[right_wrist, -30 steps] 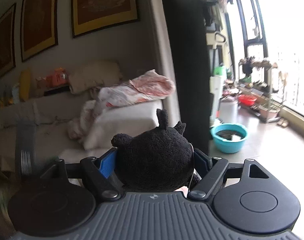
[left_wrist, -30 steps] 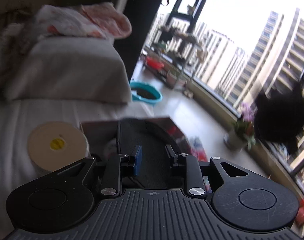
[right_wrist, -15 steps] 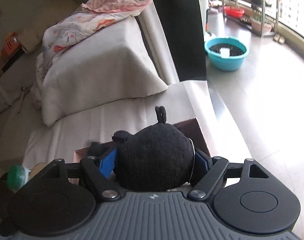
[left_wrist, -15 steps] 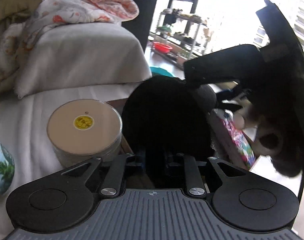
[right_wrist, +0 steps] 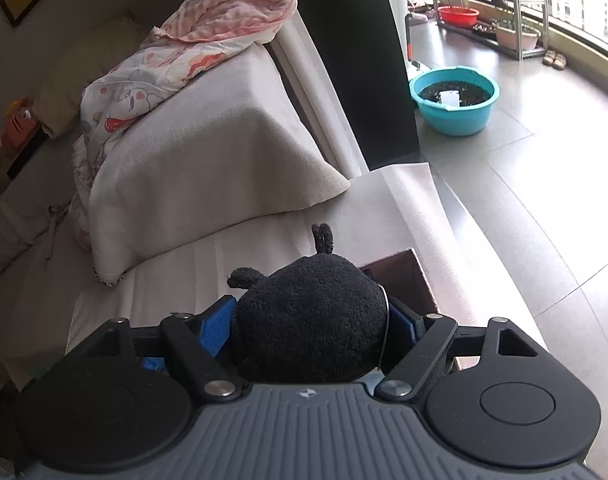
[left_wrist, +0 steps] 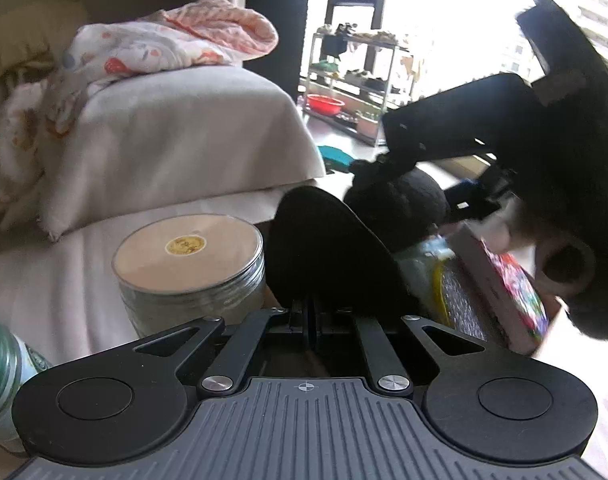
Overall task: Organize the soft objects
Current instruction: 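Lower the black plush and black pad into the pink box and open both tools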
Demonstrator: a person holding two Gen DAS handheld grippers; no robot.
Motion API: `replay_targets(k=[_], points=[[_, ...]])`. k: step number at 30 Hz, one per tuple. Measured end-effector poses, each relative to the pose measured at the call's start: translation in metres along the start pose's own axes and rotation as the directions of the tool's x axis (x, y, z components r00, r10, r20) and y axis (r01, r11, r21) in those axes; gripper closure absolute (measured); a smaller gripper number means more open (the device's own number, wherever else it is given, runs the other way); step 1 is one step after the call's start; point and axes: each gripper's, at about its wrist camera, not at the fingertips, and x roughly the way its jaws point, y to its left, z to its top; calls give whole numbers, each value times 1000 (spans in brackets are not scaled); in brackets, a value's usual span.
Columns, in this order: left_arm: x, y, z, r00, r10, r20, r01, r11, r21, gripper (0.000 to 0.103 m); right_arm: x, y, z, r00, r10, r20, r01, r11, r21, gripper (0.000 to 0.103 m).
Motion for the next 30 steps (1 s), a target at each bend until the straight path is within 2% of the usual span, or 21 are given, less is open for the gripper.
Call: replay_targets(k=[3, 6, 9, 12, 13, 14, 15, 16, 17, 20, 26, 30], points=[[1, 4, 4, 1000, -10, -5, 10, 1000, -27, 96, -7, 0, -1, 999, 21, -29, -22, 998, -53, 22], [-6, 5, 4, 998, -69, 5, 70, 997, -40, 95, -22, 4, -1, 999, 42, -33, -45, 992, -120, 21], [-22, 5, 5, 990, -129, 55, 132, 990, -57, 95, -48, 11, -2, 999, 44, 27, -38, 979, -201, 21], [-36, 7, 6, 977, -170, 127, 182, 978, -97, 94, -65, 17, -2, 990, 21, 143, 11, 976, -218, 23], [-37, 6, 6, 974, -176, 142, 193, 975, -110, 94, -65, 18, -1, 987, 22, 156, 13, 976, -218, 29], [-35, 4, 7, 974, -176, 145, 194, 974, -120, 94, -61, 18, 0, 988, 29, 149, 4, 976, -218, 40], [-29, 2, 8, 977, -168, 131, 185, 975, -126, 94, -53, 17, 1, 992, 34, 122, -7, 977, -211, 46], [-22, -1, 9, 982, -153, 108, 167, 977, -131, 94, -40, 15, 2, 997, 31, 65, -18, 981, -192, 55], [-14, -4, 10, 988, -134, 75, 144, 980, -135, 94, -29, 11, 1, 1000, 12, 19, -9, 985, -169, 55], [9, -9, 9, 994, -113, 1, 112, 983, -147, 94, -25, 8, -6, 999, 5, 48, 4, 982, -187, 54], [18, -16, 14, 998, -65, -5, 64, 991, -119, 94, -30, 14, -16, 998, -12, 68, 29, 967, -252, 54], [18, -17, 15, 998, -61, -13, 59, 990, -128, 94, -33, 9, -18, 998, 2, 67, 13, 975, -223, 54]])
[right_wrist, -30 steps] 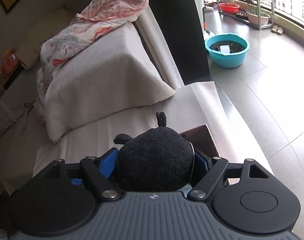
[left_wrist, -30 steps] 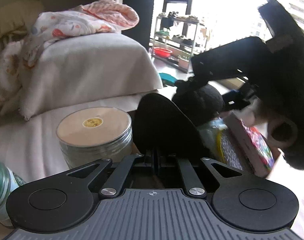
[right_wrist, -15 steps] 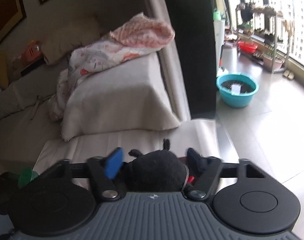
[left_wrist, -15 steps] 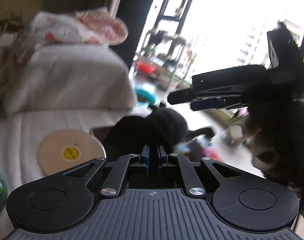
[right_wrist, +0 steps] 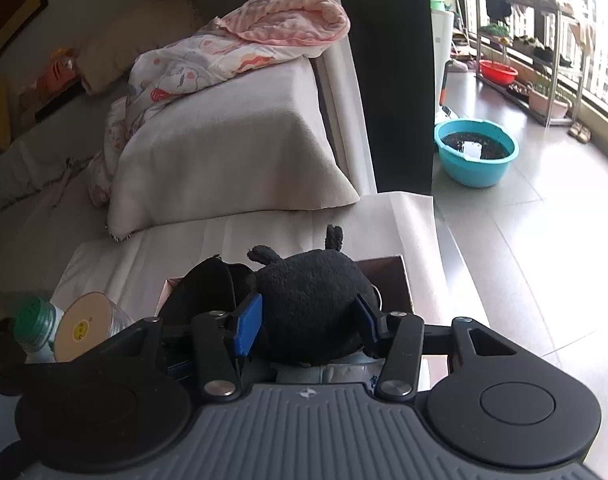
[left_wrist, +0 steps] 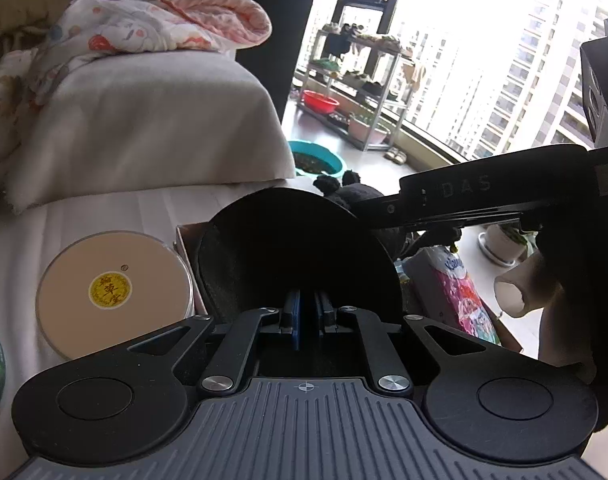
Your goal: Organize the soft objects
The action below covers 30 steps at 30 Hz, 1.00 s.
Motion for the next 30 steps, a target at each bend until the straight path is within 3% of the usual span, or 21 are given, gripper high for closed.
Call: replay_targets(k=[6, 11, 14, 18, 22, 26, 30], points=[[-6, 1, -2, 1000, -16, -3, 16, 1000, -6, 91, -17, -4, -15, 1000, -2, -9, 2, 1000, -5, 54], [-28, -5, -13, 998, -67, 1, 67, 997, 29, 91, -54, -6, -51, 998, -11, 61, 17, 996, -88, 54], [-24, -9, -17, 996, -77, -45, 79, 996, 38, 91, -49, -14, -66, 1000, -26, 13, 27, 998, -52, 55], [-18, -7, -18, 996, -73, -50, 73, 997, 9, 91, -40, -23, -71, 1000, 20, 3, -20, 999, 25, 55], [-22, -8, -18, 996, -78, -41, 78, 997, 6, 91, -41, -22, -71, 989, 145, 29, -146, 988, 48, 55], [-24, -13, -18, 996, -78, -48, 79, 997, 17, 88, -43, -7, -81, 994, 76, 74, -75, 997, -28, 55], [-34, -16, -20, 999, -47, -19, 49, 997, 65, 86, -63, 5, -95, 990, -47, 134, 57, 995, -76, 49]])
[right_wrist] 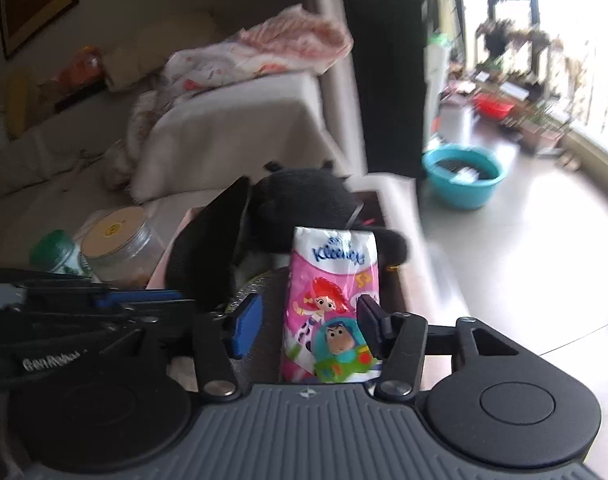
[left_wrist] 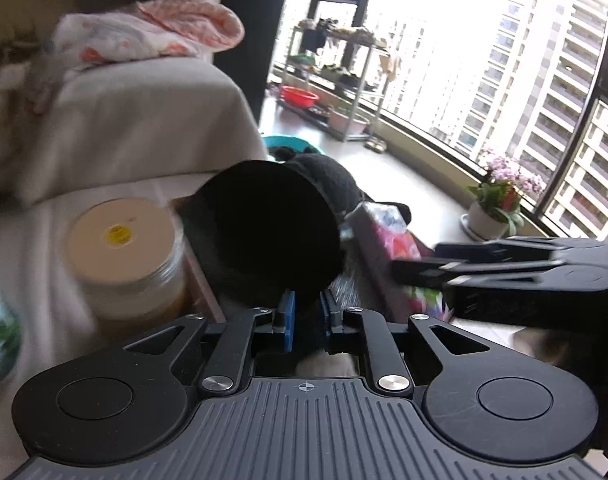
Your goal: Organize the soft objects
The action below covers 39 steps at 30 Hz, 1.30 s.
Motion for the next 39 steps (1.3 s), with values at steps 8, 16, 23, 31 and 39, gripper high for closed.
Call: replay_targets(k=[8, 16, 23, 31, 39], points=[[-80, -1, -74, 986, 165, 14, -165, 985, 48, 85, -79, 23, -52, 998, -19, 64, 18, 1000, 16, 21], [-84, 2, -150, 962, 272, -28, -273, 958, -84, 71, -37, 51, -117, 993, 6, -117, -2, 1000, 30, 14], [-71, -2, -147, 960, 279, -20, -279, 954, -111, 65, -34, 62, -125, 986, -115, -117, 110, 993, -47, 0], [-72, -21, -162, 930, 360, 68, -354, 931, -89, 63, -32, 58, -123, 985, -149, -92, 143, 988, -60, 0], [-65, -28, -157, 917, 394, 64, -389, 917, -87, 62, -24, 56, -131, 989, -145, -17, 144, 989, -37, 0]])
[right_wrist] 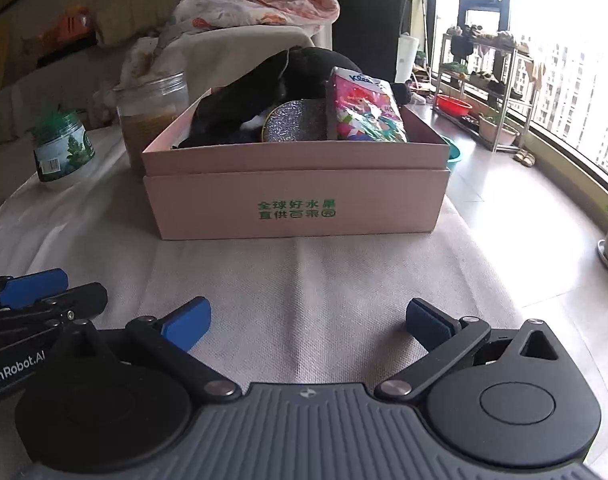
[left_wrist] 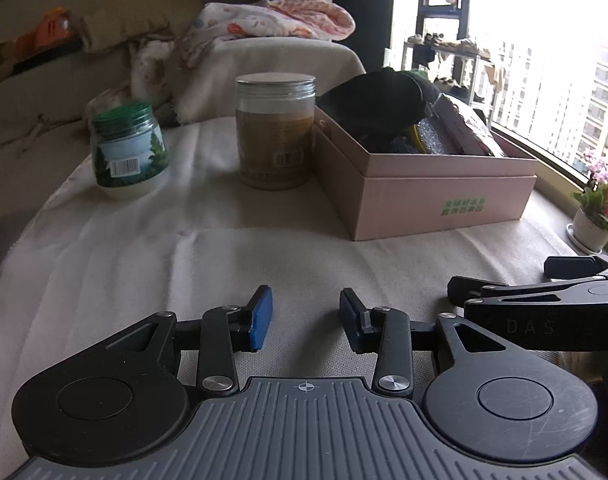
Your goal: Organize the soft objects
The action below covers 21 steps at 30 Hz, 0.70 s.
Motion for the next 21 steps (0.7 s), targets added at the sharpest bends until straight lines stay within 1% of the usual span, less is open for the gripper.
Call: replay_targets(k=[7, 21], points=[[0, -1, 0, 1000, 10, -1, -10, 1000, 13, 62, -3, 1, -6, 999, -30, 24, 29, 999, 28, 0], [0, -2, 0, 1000, 9, -1, -9, 1000, 13, 61, -3, 1, -6, 999, -30, 24, 29, 999, 28, 0]])
